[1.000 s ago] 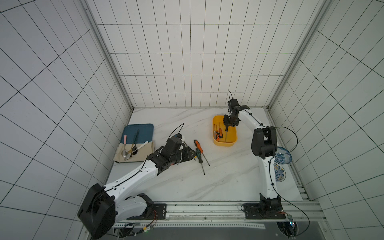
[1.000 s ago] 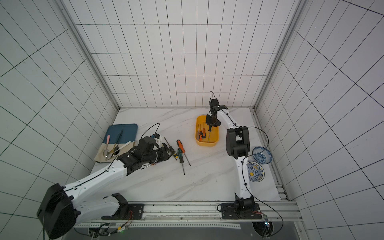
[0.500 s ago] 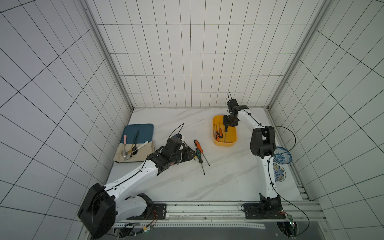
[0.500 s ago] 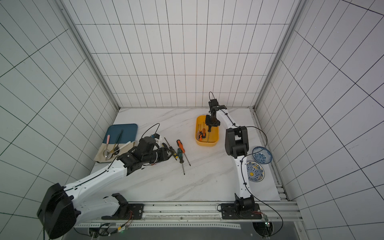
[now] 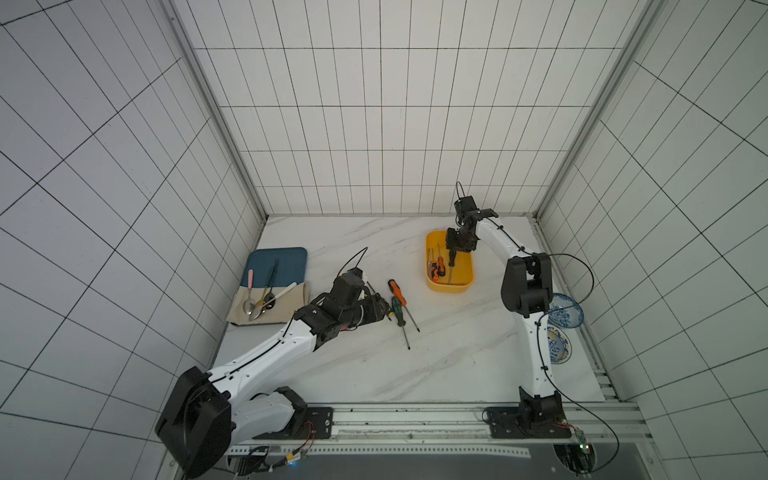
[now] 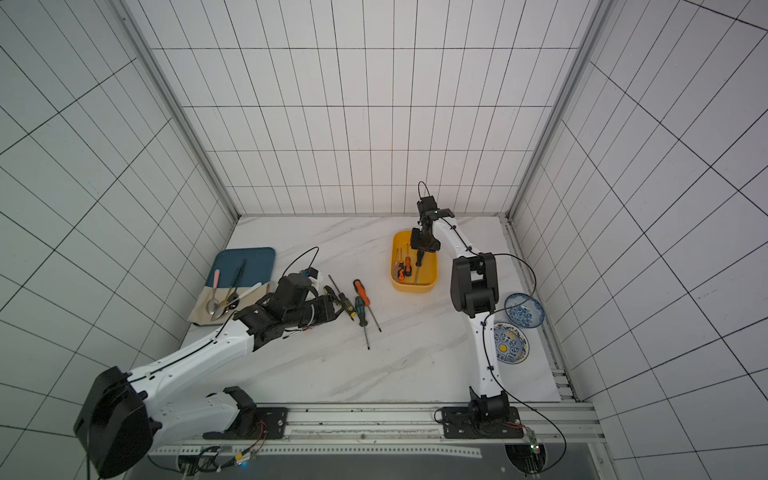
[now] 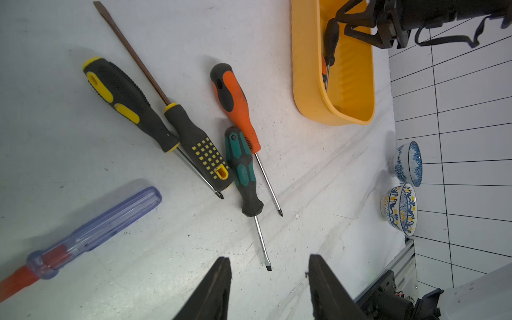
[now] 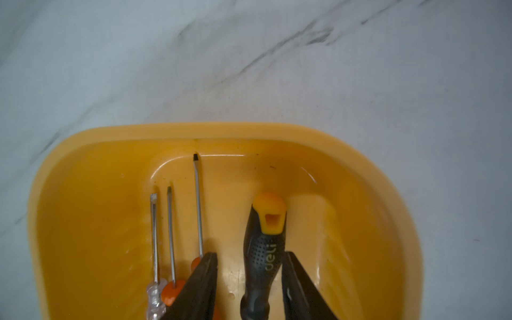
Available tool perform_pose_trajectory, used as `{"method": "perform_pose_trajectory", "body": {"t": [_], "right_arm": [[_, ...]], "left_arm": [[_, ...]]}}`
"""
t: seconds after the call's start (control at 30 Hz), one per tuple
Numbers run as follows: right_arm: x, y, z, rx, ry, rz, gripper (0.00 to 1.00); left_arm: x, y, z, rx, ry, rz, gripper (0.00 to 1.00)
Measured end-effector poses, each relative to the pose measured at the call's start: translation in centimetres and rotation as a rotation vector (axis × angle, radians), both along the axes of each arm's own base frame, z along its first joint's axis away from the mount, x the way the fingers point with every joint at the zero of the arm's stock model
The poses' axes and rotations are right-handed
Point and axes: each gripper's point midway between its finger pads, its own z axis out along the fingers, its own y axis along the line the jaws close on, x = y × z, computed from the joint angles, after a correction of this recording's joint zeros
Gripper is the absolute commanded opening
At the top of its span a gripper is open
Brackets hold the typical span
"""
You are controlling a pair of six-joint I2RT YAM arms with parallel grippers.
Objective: Put the screwdriver on the desktop into the storage box
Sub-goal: Place the screwdriver in the storage box, then pick up the screwdriver from the center of the board.
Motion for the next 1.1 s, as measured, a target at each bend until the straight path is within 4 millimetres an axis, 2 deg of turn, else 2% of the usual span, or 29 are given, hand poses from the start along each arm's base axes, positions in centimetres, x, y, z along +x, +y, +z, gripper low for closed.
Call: {"method": "perform_pose_trajectory", "body": {"t": [0.1, 0.27, 0.4, 0.5, 0.67, 0.87, 1.1], "right_arm": [[-0.5, 0.3, 3.4, 0.022, -0.053, -0.001, 0.42], [-2.9, 0.4, 9.5, 0.065, -0.146, 0.003, 0.43], [-5.3, 0.3, 11.7, 0.090, -0.183, 0.001, 0.43], [-7.2, 0.2, 11.7, 0.092, -0.177, 0.005, 0.43], [-10.2, 0.2, 9.7, 0.084, -0.129, 0.018, 0.43], [-13.9, 0.9, 7.6, 0.080, -0.085, 0.054, 0.42], [-16.4, 3.1, 7.1, 0.101, -0.080, 0.124, 0.42]], "left_arm": [[0.1, 0.5, -0.2, 0.012, 0.007, 0.014, 0.56], [0.1, 1.3, -0.6, 0.039, 0.027, 0.037, 0.57], [0.4, 1.6, -0.2, 0.047, 0.027, 0.051, 0.58], [0.8, 1.8, 0.4, 0.050, 0.018, 0.067, 0.58], [1.6, 2.1, 0.9, 0.060, 0.016, 0.087, 0.61], [2.4, 2.3, -0.4, 0.097, 0.056, 0.107, 0.61], [2.8, 2.4, -2.3, 0.130, 0.104, 0.121, 0.60]]}}
